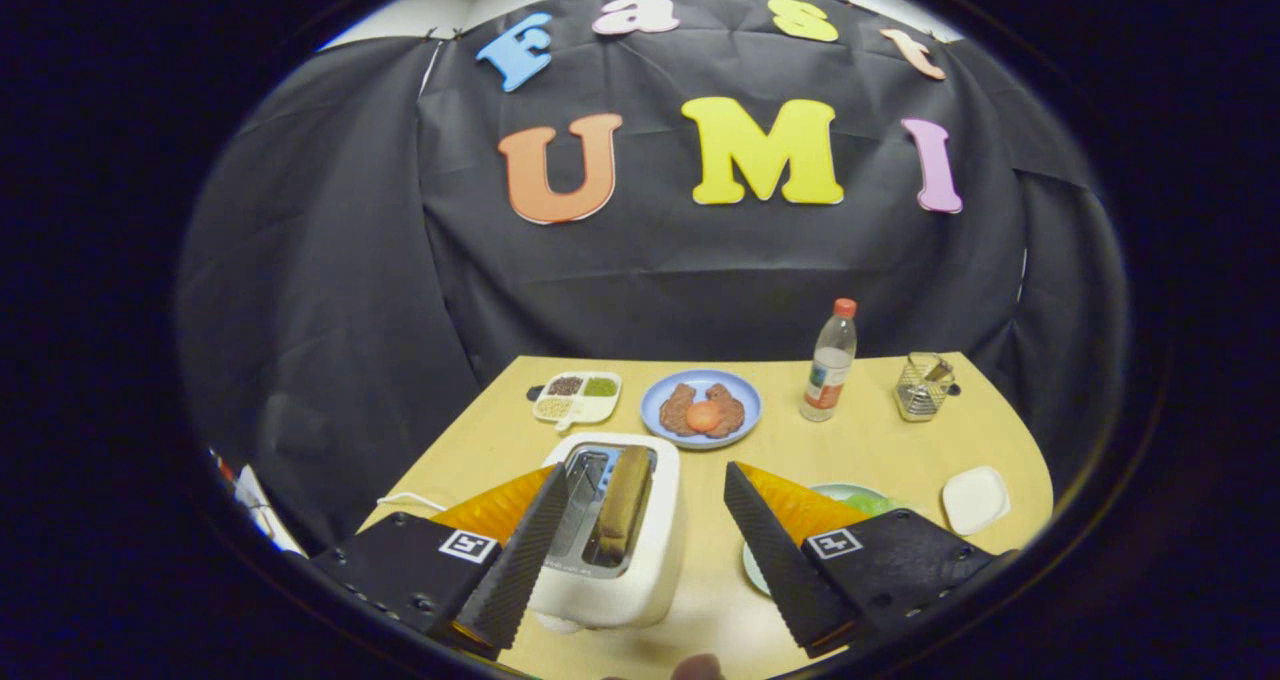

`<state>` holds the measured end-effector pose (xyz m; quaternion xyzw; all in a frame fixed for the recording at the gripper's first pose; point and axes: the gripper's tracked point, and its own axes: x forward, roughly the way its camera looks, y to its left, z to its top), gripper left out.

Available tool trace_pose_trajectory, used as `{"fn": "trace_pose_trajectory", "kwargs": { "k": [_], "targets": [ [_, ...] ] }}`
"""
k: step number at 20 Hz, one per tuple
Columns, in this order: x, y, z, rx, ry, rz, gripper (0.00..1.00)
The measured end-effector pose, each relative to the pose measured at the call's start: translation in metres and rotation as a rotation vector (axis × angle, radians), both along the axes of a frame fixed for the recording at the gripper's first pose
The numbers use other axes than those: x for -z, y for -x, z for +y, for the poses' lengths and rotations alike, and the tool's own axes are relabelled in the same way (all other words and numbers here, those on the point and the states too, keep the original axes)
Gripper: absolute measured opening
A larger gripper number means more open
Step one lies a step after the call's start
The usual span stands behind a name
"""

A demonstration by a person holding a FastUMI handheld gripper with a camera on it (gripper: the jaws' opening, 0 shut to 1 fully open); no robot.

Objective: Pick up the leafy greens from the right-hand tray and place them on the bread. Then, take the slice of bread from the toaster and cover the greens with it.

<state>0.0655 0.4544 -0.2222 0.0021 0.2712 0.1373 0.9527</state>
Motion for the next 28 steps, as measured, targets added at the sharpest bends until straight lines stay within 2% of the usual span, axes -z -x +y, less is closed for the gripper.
{"fn": "trace_pose_trajectory", "kwargs": {
  "k": [4, 5, 8, 12, 14, 17, 23, 28],
  "targets": [
    [0.026, -0.012, 0.017, -0.001, 0.048, 0.021, 0.96],
    [0.032, -0.015, 0.019, 0.001, 0.054, 0.032, 0.91],
    [0.046, -0.027, 0.02, 0.018, 0.069, 0.051, 0.7],
    [0.055, -0.036, 0.012, 0.068, 0.076, 0.074, 0.39],
    [0.057, -0.036, 0.014, 0.064, 0.054, 0.095, 0.22],
    [0.043, -0.033, 0.017, 0.041, 0.018, 0.104, 0.08],
    [-0.043, -0.029, 0.002, 0.016, -0.124, 0.019, 0.08],
    [-0.101, -0.033, -0.059, 0.043, -0.16, -0.068, 0.08]
  ]
}}
